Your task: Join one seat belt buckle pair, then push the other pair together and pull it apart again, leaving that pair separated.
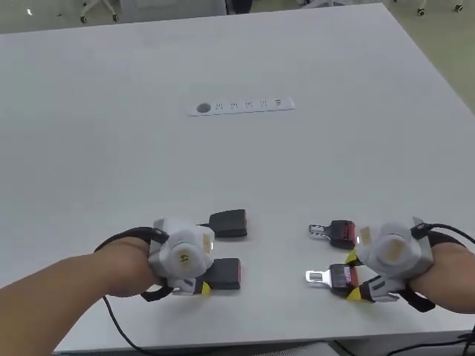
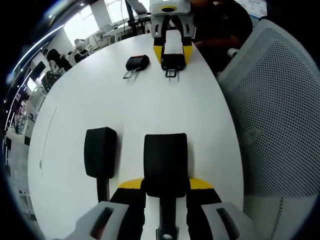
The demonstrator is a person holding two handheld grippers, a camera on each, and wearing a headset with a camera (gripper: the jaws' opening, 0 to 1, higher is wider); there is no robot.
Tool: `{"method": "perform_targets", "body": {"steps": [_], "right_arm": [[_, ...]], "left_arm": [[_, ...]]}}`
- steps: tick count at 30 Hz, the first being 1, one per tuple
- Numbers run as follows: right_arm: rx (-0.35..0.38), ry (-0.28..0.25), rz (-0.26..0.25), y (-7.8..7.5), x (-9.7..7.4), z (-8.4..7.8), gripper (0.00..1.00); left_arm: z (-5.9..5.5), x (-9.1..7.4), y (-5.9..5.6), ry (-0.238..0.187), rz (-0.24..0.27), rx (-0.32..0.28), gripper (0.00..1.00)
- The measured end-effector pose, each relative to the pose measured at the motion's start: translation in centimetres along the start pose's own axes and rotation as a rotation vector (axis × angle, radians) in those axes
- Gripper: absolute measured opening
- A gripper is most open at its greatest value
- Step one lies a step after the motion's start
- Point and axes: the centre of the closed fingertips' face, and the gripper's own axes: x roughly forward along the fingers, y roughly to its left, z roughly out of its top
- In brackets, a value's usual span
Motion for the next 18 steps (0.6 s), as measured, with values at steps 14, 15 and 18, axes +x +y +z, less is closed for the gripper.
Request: {"method": "perform_targets", "body": {"steps": [14,15,18], "right_arm": [[0.021,-0.038,-0.008,0.7,2.2,4.8,0.34],[0.021,-0.041,-0.008,0.7,2.3,5.1,0.34],[0.020,-0.051,-0.006,0.9,2.9,6.3,0.34]], "left_arm": [[0.0,0.1,-0.1,0.010,-0.013,0.024,0.32],[0.0,0.1,-0.1,0.011,-0.013,0.026,0.32],[0.0,0.1,0.0,0.013,-0.017,0.027,0.32]]}}
